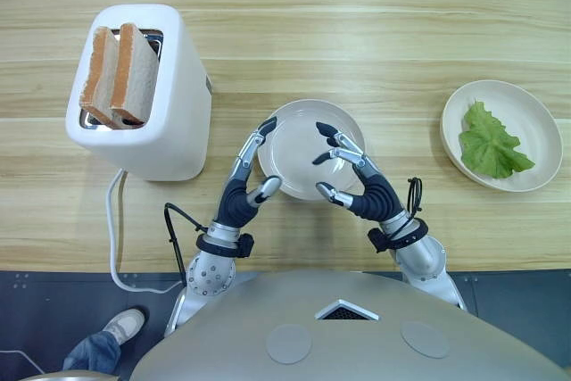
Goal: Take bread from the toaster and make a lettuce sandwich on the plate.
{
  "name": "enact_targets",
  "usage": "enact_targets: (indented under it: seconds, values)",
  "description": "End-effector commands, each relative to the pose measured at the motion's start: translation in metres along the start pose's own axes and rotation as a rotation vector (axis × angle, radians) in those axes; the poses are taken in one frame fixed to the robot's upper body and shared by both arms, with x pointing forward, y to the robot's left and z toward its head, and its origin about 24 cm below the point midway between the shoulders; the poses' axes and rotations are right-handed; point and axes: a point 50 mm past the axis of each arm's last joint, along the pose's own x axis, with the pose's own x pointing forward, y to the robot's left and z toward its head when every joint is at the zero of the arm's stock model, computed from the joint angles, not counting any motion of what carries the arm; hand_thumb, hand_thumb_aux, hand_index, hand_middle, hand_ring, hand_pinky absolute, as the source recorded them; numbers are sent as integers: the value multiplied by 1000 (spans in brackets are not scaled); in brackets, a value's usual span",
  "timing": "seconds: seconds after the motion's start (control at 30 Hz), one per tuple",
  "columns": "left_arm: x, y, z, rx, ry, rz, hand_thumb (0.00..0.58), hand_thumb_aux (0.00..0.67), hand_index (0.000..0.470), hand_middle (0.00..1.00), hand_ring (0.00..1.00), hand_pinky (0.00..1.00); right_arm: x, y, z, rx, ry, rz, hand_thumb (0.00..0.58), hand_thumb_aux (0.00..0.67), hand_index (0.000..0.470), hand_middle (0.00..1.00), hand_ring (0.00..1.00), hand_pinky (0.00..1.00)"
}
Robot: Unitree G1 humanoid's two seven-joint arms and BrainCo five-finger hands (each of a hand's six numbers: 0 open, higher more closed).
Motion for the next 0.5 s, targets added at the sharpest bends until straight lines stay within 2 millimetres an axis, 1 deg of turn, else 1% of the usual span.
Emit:
enact_targets:
  seconds: [0.03, 0.17, 0.23, 0.3, 0.33, 0.4, 0.43, 0.5]
  values:
    - [-1, -1, 1, 9, -2, -10, 0, 0, 0, 0, 0, 0, 0, -1, -2, 9, 17, -13, 0, 0, 0, 0, 0, 0]
    - [-1, 0, 4, 20, -16, -10, 0, 0, 0, 0, 0, 0, 0, -2, -2, 8, 12, -16, 0, 0, 0, 0, 0, 0]
    - [1, 4, 17, 75, -67, -5, 0, 0, 0, 0, 0, 0, 0, -2, -1, 6, 10, -19, 0, 0, 0, 0, 0, 0]
    - [4, 14, 38, 131, -129, 38, 0, 0, 0, 0, 0, 0, -1, -2, -1, 5, 9, -24, 0, 0, 0, 0, 0, 0]
    - [5, 20, 50, 184, -161, 60, 0, 0, 0, 0, 0, 0, -1, -2, -1, 5, 9, -28, 0, 0, 0, 0, 0, 0]
    - [4, 40, 73, 336, -191, 159, 0, 0, 0, 0, 0, 0, -1, -2, 0, 4, 9, -32, 0, 0, 0, 0, 0, 0]
    - [3, 49, 80, 433, -186, 207, 0, 0, 0, 0, 0, 0, -2, -2, 0, 0, 9, -33, 0, 0, 0, 0, 0, 0]
    - [-1, 66, 88, 610, -149, 291, 0, 0, 0, 0, 0, 0, -2, -2, -1, -5, 11, -43, 0, 0, 0, 0, 0, 0]
